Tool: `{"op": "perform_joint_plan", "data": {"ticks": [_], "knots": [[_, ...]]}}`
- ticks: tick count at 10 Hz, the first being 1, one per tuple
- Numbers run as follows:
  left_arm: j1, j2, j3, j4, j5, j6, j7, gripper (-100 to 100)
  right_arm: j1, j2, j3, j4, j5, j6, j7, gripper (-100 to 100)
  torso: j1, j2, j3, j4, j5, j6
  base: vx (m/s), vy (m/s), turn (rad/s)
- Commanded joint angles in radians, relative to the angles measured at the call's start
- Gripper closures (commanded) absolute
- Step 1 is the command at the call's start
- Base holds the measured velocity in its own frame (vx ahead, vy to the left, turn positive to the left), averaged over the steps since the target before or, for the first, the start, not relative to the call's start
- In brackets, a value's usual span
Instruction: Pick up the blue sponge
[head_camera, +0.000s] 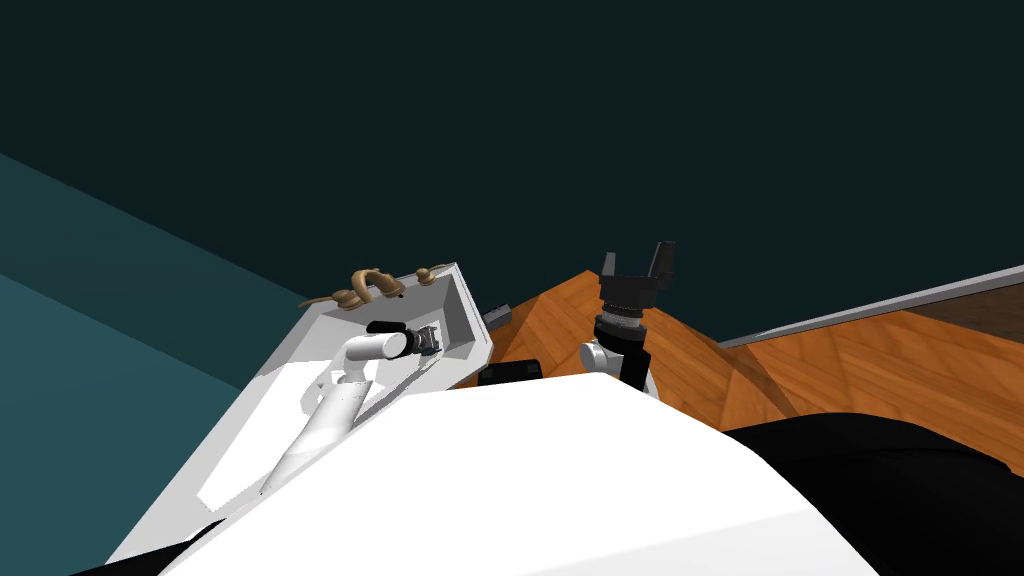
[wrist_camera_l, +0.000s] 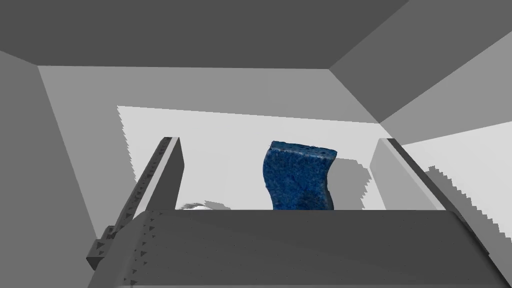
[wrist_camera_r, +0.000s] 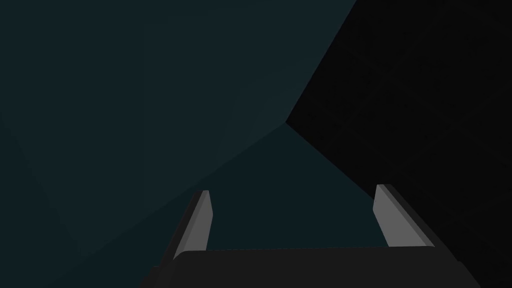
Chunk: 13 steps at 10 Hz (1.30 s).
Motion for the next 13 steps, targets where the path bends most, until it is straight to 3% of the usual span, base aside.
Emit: {"op": "perform_joint_plan", "data": {"ticks": [1,9,11,12,13], "knots": [[-0.002,0.009,0.0,0.007,0.009,0.032,0.012,-100,0.0,0.0,0.0,0.0,0.0,0.0,0.0,0,0.0,0.0,0.0,0.0,0.0,0.0,0.046,-0.002,0.004],[-0.03,0.094,-0.012,0.091,0.073,0.228,0.106,-100,0.0,0.0,0.0,0.0,0.0,0.0,0.0,0,0.0,0.0,0.0,0.0,0.0,0.0,0.049,0.0,0.004],[-0.035,0.114,-0.014,0.104,0.084,0.26,0.121,-100,0.0,0.0,0.0,0.0,0.0,0.0,0.0,0,0.0,-0.001,0.0,0.0,0.0,0.0,0.052,-0.002,0.002],[-0.035,0.109,-0.012,0.105,0.082,0.247,0.114,-100,0.0,0.0,0.0,0.0,0.0,0.0,0.0,0,0.0,0.0,0.0,0.0,0.0,0.0,0.018,-0.001,0.002],[-0.035,0.11,-0.012,0.106,0.083,0.25,0.114,0,0.0,0.0,0.0,0.0,0.0,0.0,0.0,0,0.0,0.001,0.001,0.0,0.0,0.0,0.0,0.0,0.0]]}}
